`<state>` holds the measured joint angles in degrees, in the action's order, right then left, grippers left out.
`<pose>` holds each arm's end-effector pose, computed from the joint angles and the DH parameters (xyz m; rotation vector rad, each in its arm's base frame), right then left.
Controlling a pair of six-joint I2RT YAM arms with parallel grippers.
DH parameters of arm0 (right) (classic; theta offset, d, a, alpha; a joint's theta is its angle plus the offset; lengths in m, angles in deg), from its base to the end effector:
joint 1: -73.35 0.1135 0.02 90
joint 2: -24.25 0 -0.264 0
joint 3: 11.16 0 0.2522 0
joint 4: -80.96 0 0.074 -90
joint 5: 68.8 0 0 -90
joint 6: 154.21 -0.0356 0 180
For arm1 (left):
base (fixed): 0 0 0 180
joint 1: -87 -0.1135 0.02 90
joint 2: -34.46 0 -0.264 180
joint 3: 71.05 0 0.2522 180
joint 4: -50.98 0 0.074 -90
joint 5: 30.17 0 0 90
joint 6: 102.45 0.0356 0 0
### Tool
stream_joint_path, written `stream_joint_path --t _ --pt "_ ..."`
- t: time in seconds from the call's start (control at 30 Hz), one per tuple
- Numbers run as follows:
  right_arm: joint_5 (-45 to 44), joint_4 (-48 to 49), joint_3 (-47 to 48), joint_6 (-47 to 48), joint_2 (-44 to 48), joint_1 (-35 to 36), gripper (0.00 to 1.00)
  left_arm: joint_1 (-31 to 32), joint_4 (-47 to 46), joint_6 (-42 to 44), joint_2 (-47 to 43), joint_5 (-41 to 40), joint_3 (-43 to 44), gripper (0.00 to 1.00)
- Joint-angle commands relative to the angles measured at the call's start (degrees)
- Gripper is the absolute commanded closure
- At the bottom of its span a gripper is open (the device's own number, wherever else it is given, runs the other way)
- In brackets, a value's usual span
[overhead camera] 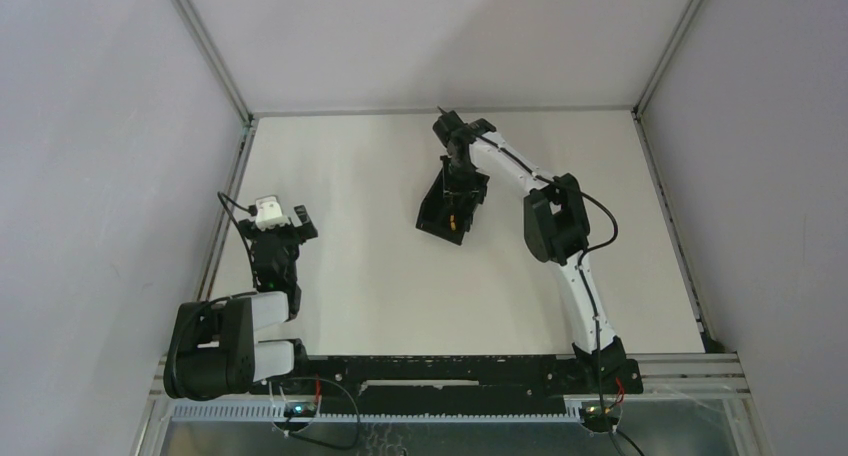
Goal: Put the screwdriver in the bin
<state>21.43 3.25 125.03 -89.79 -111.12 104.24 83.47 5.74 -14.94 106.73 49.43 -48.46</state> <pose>0.4161 0.2491 0.1958 -0.1367 2.9342 0.1649 0.2107 0.0194 0.1642 -0.2245 1.6342 0.1634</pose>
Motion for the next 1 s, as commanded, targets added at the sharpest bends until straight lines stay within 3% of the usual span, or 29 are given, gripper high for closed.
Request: stream_joint_path --t 0.0,0.3,0.37,0.4,0.43,0.73,0.97 --pt "-2.41 2.75 0.94 -0.66 4.01 0.31 0.64 0.28 -1.73 0.90 -0.11 -0.49 2.25 0.00" --pt "-5.54 2.28 0.14 -0.02 15.74 0.83 0.58 0.28 -1.73 0.91 -0.11 -0.42 2.17 0.00" --pt "-5.93 4.14 -3.37 1.14 20.61 0.92 0.40 0.28 -1.73 0.95 -0.11 -0.44 2.22 0.00" --pt "-5.85 6.36 -6.19 1.97 23.61 0.92 0.14 0.28 -1.73 0.90 -0.11 -0.42 2.22 0.00" --pt "-5.66 8.36 -9.20 3.59 27.66 1.00 0.02 0.28 -1.73 0.90 -0.16 -0.46 2.25 0.00" --pt "-8.56 31.32 -48.43 9.10 58.26 0.40 0.00 0.26 -1.73 0.90 -0.11 -0.41 2.21 0.00" --pt "-11.22 42.25 -71.91 9.64 76.78 -2.14 0.00 0.28 -1.71 0.92 -0.14 -0.41 2.17 0.00"
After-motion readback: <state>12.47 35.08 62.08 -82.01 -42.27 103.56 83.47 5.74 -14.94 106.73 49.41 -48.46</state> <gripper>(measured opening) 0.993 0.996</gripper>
